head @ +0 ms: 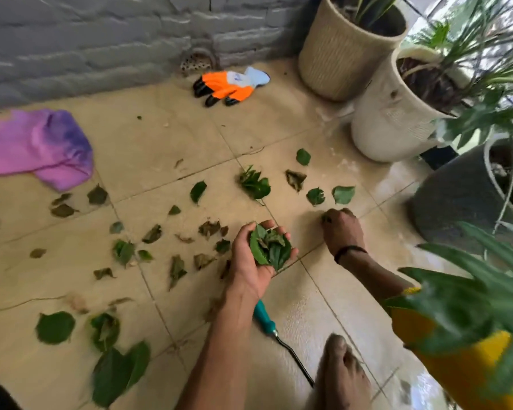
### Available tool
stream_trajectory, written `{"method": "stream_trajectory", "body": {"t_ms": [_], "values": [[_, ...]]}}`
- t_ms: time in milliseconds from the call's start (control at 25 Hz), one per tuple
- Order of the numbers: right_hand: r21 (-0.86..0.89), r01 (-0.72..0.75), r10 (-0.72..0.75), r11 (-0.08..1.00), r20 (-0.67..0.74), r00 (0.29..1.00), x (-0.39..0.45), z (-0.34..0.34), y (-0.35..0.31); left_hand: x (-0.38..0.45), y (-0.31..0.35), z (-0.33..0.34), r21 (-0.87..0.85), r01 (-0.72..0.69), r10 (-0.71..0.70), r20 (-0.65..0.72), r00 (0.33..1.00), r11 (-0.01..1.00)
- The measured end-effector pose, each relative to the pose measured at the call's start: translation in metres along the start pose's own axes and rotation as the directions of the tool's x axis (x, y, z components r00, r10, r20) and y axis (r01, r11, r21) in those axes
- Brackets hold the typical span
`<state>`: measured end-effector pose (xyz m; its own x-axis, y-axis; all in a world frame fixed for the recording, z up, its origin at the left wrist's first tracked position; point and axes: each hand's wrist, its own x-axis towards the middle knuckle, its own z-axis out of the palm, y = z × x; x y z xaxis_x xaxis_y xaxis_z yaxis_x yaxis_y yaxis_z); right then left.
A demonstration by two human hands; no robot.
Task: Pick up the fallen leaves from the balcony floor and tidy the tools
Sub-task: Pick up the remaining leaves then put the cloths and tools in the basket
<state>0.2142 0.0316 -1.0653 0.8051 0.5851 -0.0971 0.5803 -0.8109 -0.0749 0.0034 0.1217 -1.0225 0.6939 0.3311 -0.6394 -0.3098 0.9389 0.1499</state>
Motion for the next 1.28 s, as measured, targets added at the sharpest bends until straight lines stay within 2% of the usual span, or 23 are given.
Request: {"method": "stream_trajectory", "body": {"t_ms": [80,160,240,320,360,400,520,600,680,760,840,920,1000,1120,1200,1280], "values": [[0.089,-0.01,0.005,0.996,0.055,0.998,0.012,0.001,0.01,0.012,-0.004,-0.009,0.012,0.01,-0.01,0.002,1.0,1.0],[0.347,-0.142,0.065,0.927,0.225,0.972,0.021,-0.005,0.016,0.017,-0.005,-0.016,0.025,0.034,-0.035,0.01,0.999,0.999],[0.611,-0.351,0.128,0.709,0.378,0.917,0.02,-0.017,0.012,0.016,-0.005,-0.019,0.029,0.041,-0.041,0.015,0.999,0.999],[0.757,-0.44,0.135,0.482,0.433,0.891,0.005,-0.042,-0.01,0.016,-0.004,-0.021,0.022,0.022,-0.022,-0.009,1.0,1.0],[0.786,-0.443,0.104,0.431,0.444,0.89,-0.005,-0.057,-0.025,0.018,-0.004,-0.022,0.011,0.013,-0.013,-0.019,1.0,1.0],[0.786,-0.419,0.044,0.455,0.45,0.892,-0.016,-0.074,-0.043,0.019,-0.004,-0.022,-0.005,0.007,-0.007,-0.024,1.0,1.0],[0.626,-0.259,-0.126,0.736,0.502,0.855,-0.047,-0.103,-0.097,0.024,-0.001,-0.023,-0.031,-0.018,0.017,-0.029,0.999,0.999],[0.54,-0.154,-0.171,0.828,0.503,0.847,-0.063,-0.104,-0.123,0.023,0.002,-0.02,-0.042,-0.027,0.026,-0.026,0.999,0.999],[0.534,-0.075,-0.206,0.842,0.447,0.871,-0.07,-0.107,-0.134,0.023,0.003,-0.019,-0.068,-0.029,0.028,-0.019,0.999,0.997],[0.585,-0.059,-0.185,0.809,0.349,0.919,-0.054,-0.11,-0.125,0.023,0.004,-0.022,-0.118,-0.024,0.028,0.032,0.999,0.993],[0.649,-0.103,-0.065,0.754,0.23,0.971,-0.022,-0.111,-0.102,0.021,0.006,-0.026,-0.174,-0.014,0.028,0.078,0.997,0.985],[0.627,-0.155,0.069,0.763,0.16,0.985,0.015,-0.104,-0.07,0.019,0.007,-0.03,-0.208,-0.029,0.049,0.092,0.995,0.978],[0.443,-0.203,0.124,0.873,0.202,0.972,0.043,-0.09,-0.039,0.017,0.006,-0.033,-0.255,-0.023,0.054,0.117,0.992,0.967],[0.138,-0.112,0.057,0.984,0.35,0.935,0.067,-0.057,-0.014,0.013,0.008,-0.039,-0.3,-0.033,0.07,0.115,0.991,0.953],[0.084,-0.047,0.014,0.995,0.363,0.932,0.068,-0.037,-0.017,0.009,0.013,-0.038,-0.323,-0.054,0.092,0.104,0.99,0.945],[0.085,0.032,-0.054,0.996,0.269,0.962,0.06,-0.021,-0.028,0.008,0.017,-0.036,-0.375,-0.073,0.112,0.084,0.99,0.924]]}}
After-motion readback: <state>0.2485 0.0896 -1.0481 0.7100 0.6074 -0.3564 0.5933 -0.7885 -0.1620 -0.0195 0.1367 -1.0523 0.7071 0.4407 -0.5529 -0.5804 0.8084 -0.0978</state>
